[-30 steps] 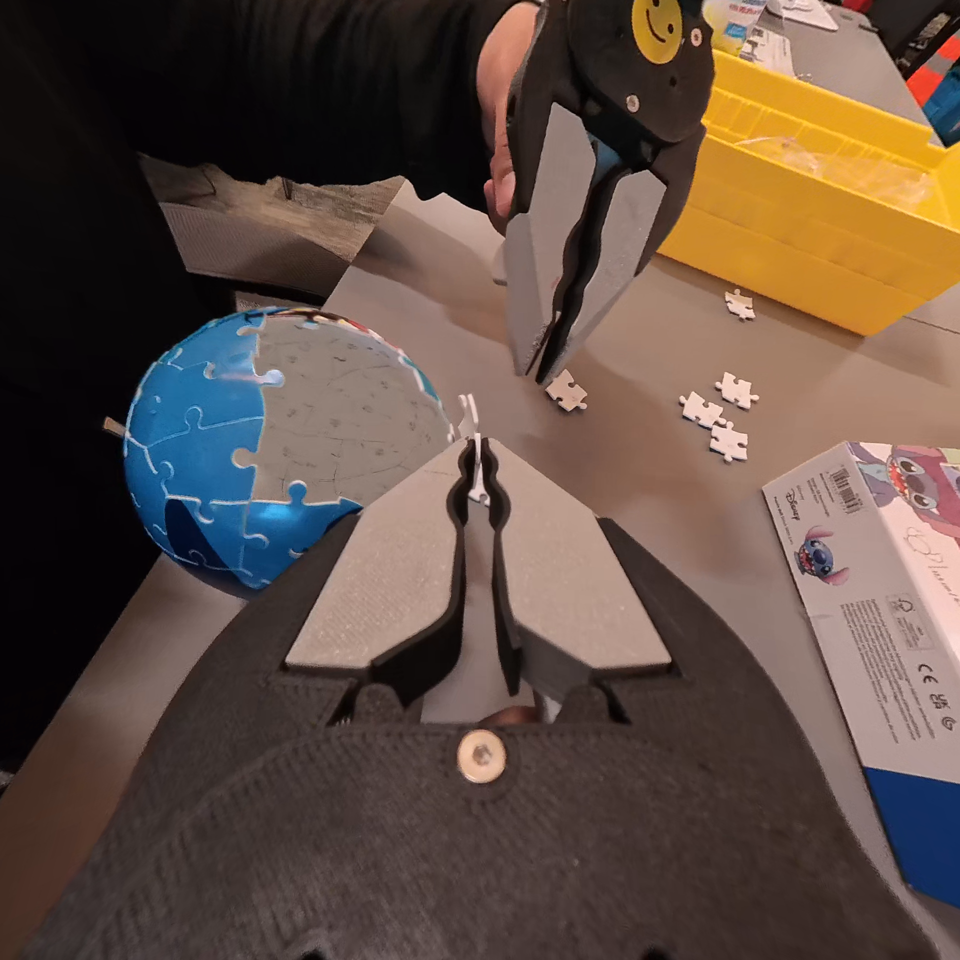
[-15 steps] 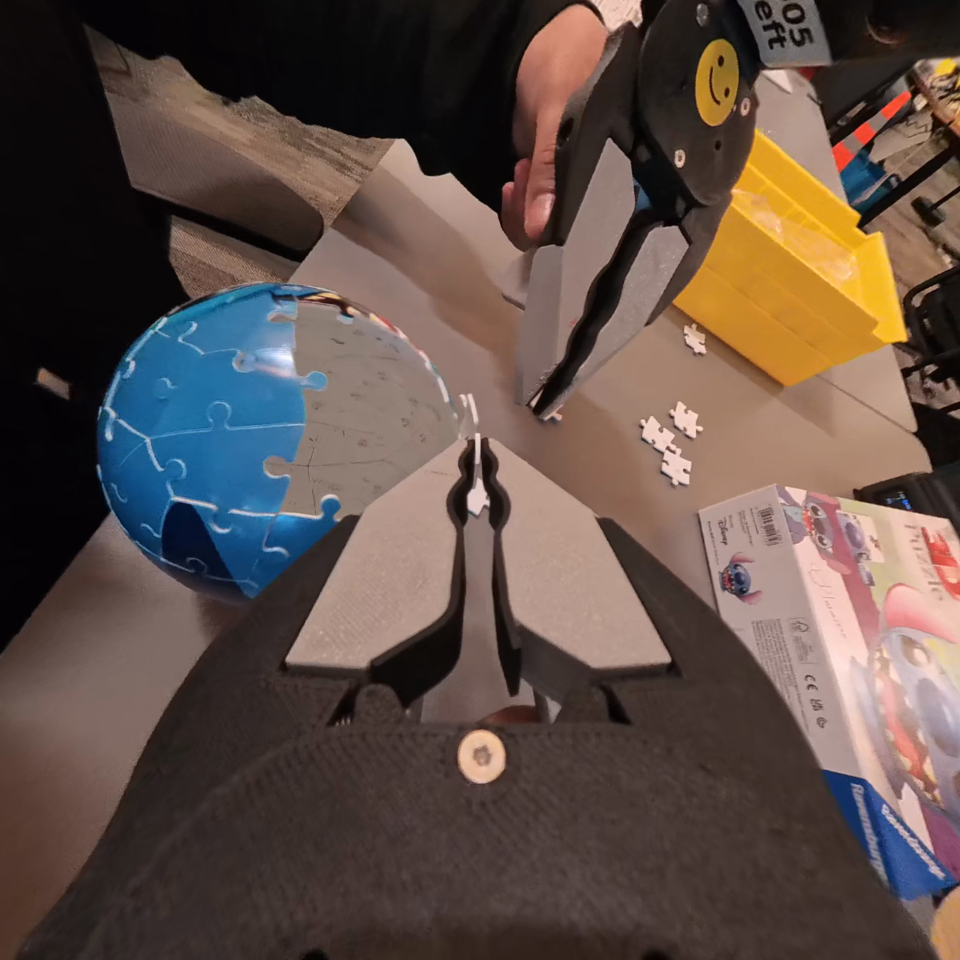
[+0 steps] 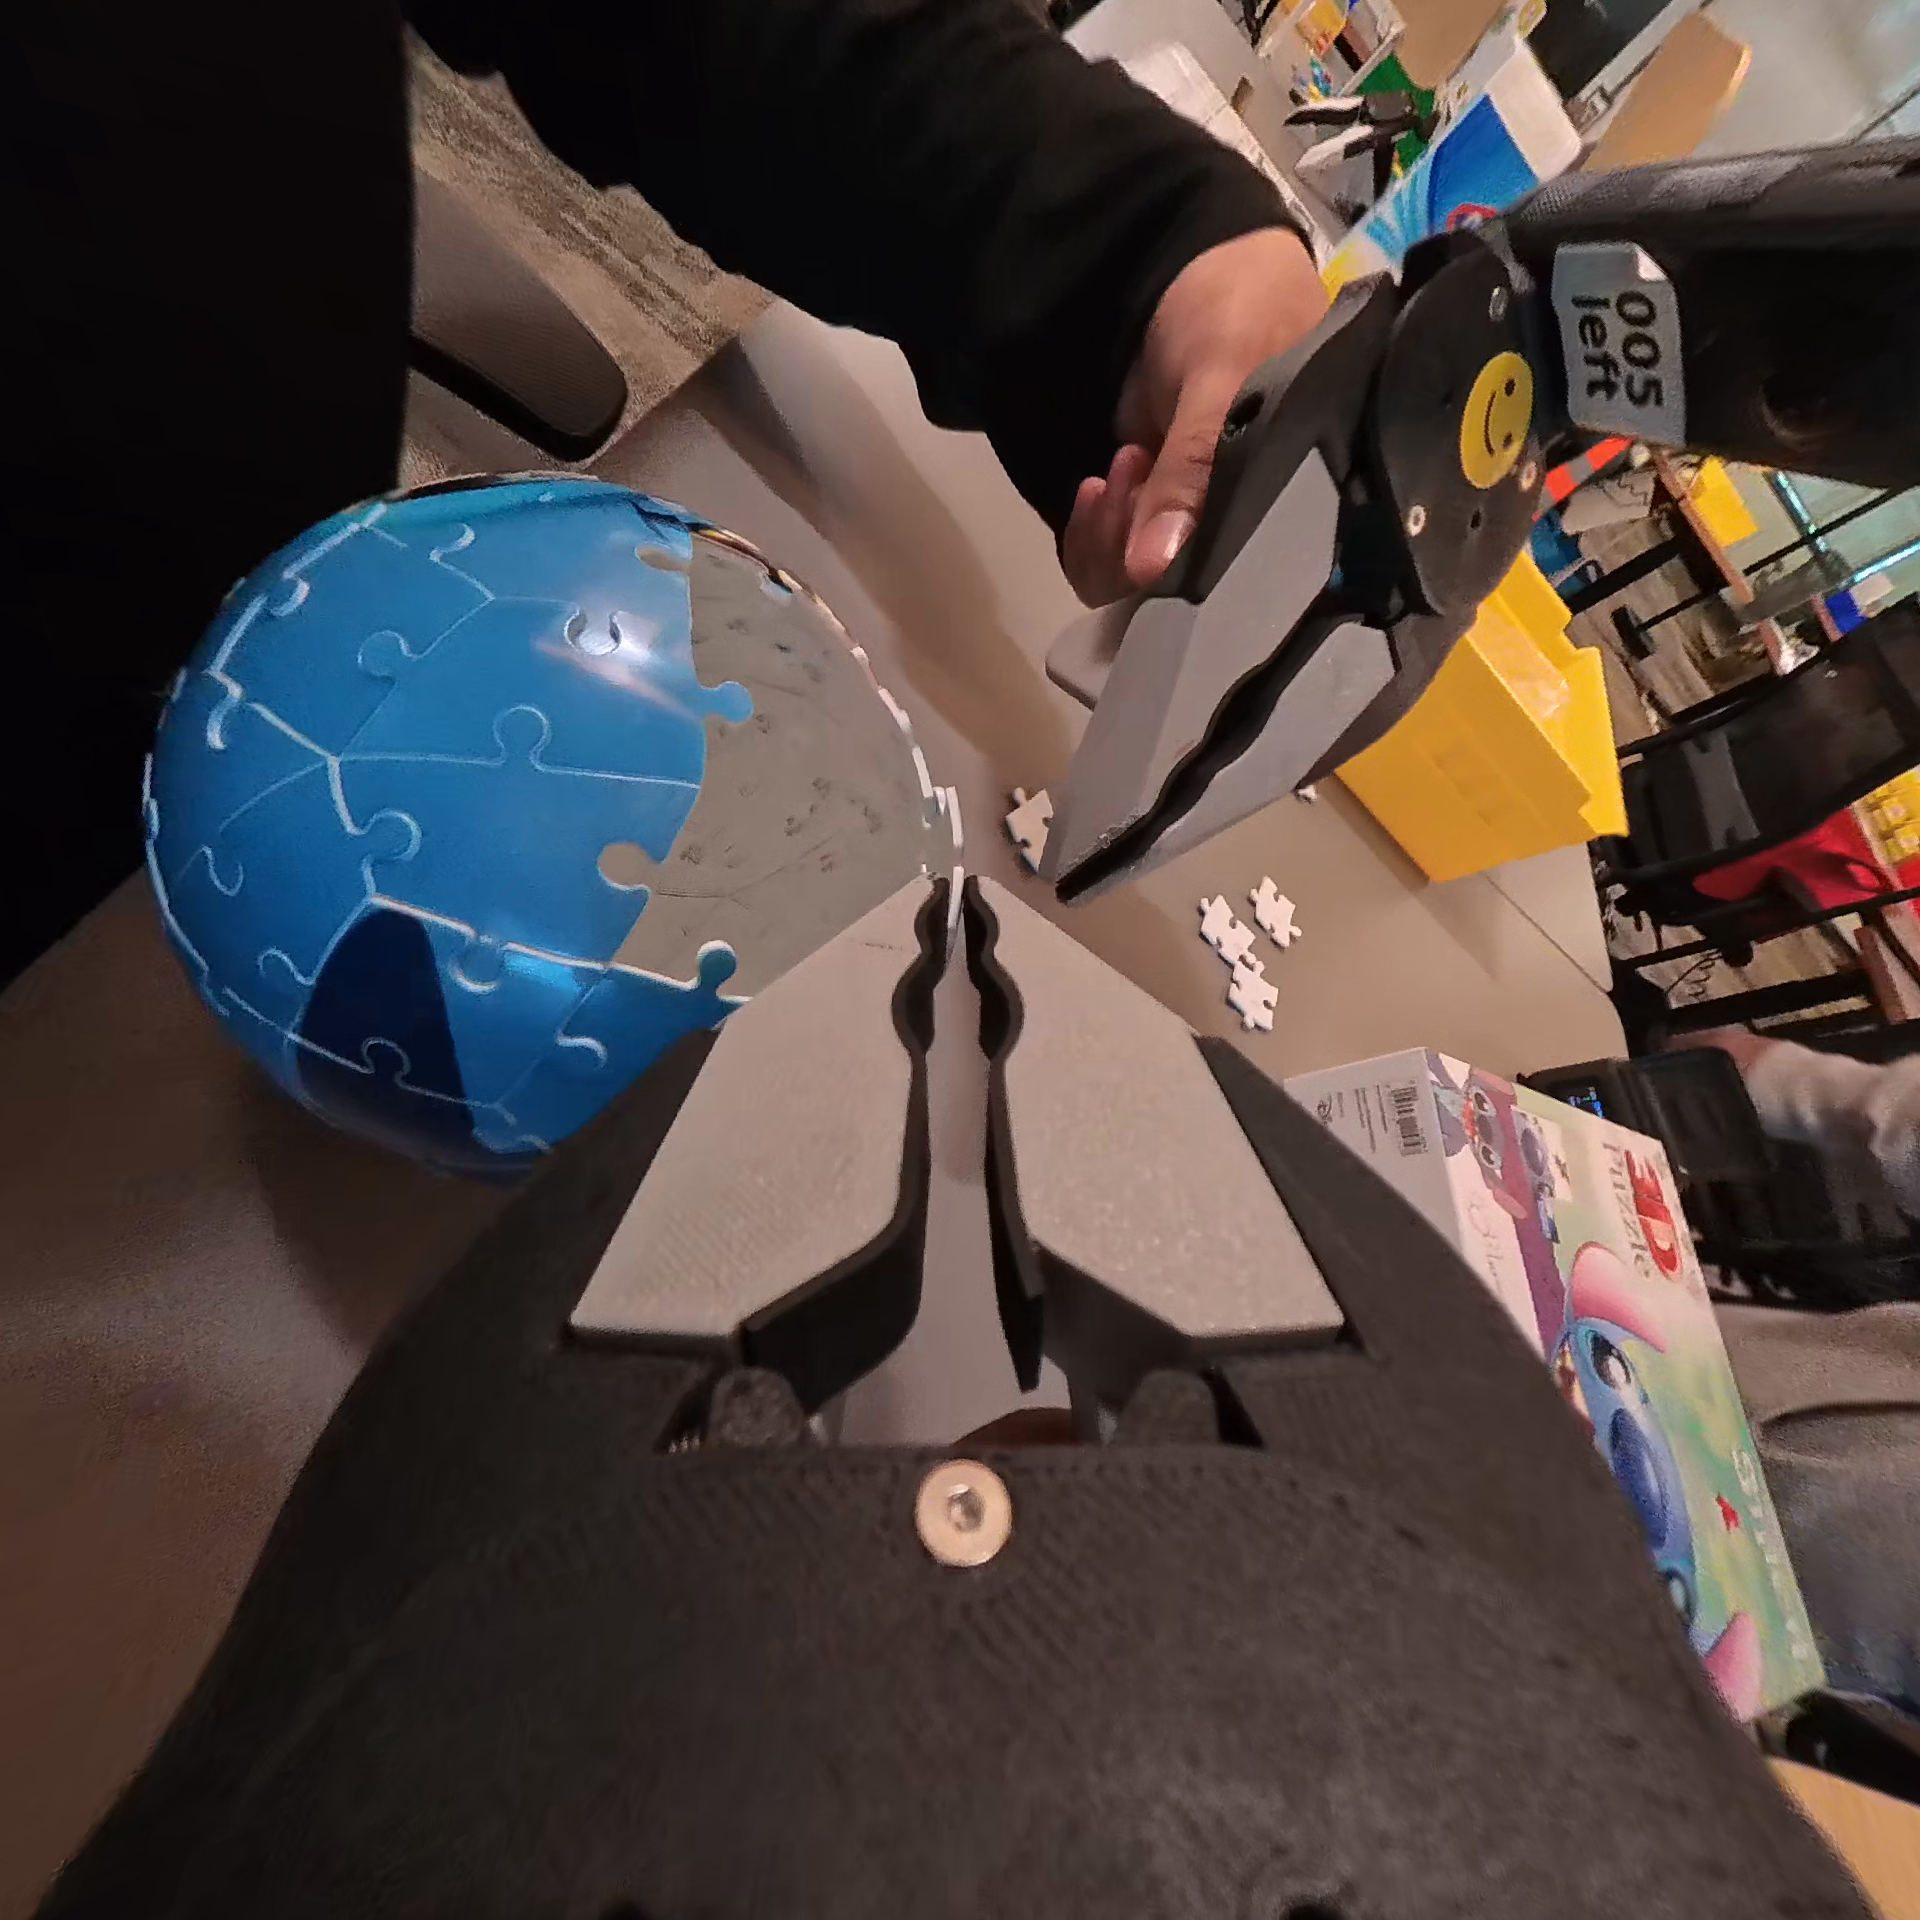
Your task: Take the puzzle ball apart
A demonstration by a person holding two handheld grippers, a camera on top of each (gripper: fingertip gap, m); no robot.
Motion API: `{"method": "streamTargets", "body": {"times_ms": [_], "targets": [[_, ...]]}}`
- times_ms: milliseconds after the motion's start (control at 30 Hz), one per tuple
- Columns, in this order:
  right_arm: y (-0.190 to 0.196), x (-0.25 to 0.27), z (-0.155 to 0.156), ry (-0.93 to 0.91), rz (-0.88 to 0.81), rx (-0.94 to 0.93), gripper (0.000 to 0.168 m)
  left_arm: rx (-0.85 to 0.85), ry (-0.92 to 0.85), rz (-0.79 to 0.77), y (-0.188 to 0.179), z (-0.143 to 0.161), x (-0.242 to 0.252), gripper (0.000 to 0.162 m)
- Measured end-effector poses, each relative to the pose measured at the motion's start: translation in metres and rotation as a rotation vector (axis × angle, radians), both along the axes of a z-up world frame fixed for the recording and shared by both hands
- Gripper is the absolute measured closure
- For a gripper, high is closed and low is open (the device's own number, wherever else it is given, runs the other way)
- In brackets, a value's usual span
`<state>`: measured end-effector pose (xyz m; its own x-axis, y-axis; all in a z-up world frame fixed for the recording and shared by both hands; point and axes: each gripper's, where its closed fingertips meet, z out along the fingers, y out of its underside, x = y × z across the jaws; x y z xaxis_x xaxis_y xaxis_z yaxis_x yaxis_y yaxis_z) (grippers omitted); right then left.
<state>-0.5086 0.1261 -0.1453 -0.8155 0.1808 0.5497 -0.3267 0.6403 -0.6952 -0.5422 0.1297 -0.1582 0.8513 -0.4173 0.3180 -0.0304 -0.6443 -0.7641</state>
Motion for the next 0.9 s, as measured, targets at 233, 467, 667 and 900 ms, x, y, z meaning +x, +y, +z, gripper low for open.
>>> {"method": "streamTargets", "body": {"times_ms": [233,467,667,900], "targets": [[-0.001,0.004,-0.001,0.034,0.063,0.021,0.168,0.026,-0.046,-0.135,-0.002,0.001,0.007,0.162],[0.002,0.003,-0.001,0.072,0.079,0.048,0.168,0.036,-0.086,-0.244,-0.004,-0.001,0.015,0.162],[0.001,0.004,-0.003,0.073,0.084,0.062,0.168,0.046,-0.092,-0.265,-0.004,-0.003,0.02,0.162],[0.002,0.001,-0.005,0.078,0.083,0.083,0.168,0.049,-0.086,-0.273,-0.005,-0.003,0.019,0.162]]}}
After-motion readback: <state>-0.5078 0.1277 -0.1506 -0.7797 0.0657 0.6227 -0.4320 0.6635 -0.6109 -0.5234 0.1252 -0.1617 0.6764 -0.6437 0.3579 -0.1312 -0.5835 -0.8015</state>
